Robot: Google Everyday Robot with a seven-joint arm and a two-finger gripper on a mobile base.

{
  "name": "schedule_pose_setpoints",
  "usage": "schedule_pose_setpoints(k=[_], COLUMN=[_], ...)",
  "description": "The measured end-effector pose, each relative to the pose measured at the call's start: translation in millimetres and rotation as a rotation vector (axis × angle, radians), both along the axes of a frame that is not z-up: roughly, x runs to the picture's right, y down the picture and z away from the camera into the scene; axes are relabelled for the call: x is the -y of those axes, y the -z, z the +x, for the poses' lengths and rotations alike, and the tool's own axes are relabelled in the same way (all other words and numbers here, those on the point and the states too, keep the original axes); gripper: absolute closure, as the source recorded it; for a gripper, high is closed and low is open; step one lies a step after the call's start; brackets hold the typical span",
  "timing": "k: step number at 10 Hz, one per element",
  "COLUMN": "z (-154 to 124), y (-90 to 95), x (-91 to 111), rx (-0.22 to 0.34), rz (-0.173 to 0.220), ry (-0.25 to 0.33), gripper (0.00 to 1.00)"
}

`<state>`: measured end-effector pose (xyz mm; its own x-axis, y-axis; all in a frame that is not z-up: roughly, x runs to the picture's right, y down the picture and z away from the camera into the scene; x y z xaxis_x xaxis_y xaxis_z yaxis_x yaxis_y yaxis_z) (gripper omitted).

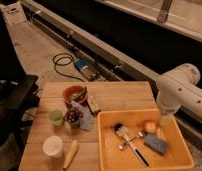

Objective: Wipe tray with sponge

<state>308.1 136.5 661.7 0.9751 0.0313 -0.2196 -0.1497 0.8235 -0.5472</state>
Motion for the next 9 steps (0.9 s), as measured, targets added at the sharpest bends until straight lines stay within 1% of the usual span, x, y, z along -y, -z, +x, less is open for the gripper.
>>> schedule_pose_setpoints(k=[2,3,5,6,7,9], z=[14.6,22.3,31.0,33.2,35.5,33.0], y=[-7.4,-11.7,-14.1,-17.9,-18.4,-20.1], x=[-28.6,-43.2,-57.3,-68.4,-75.7,-73.3], rx=[-0.034,-0.051,-0.068,-0.075,-0.079,-0.074], rz=[-0.024,-0.037,-0.054,-0.054,-0.054,-0.05], ry=[-0.04,-0.07,-0.102,-0.138,-0.17,-0.167], gripper=[0.35,0.35,0.35,0.35,0.35,0.35])
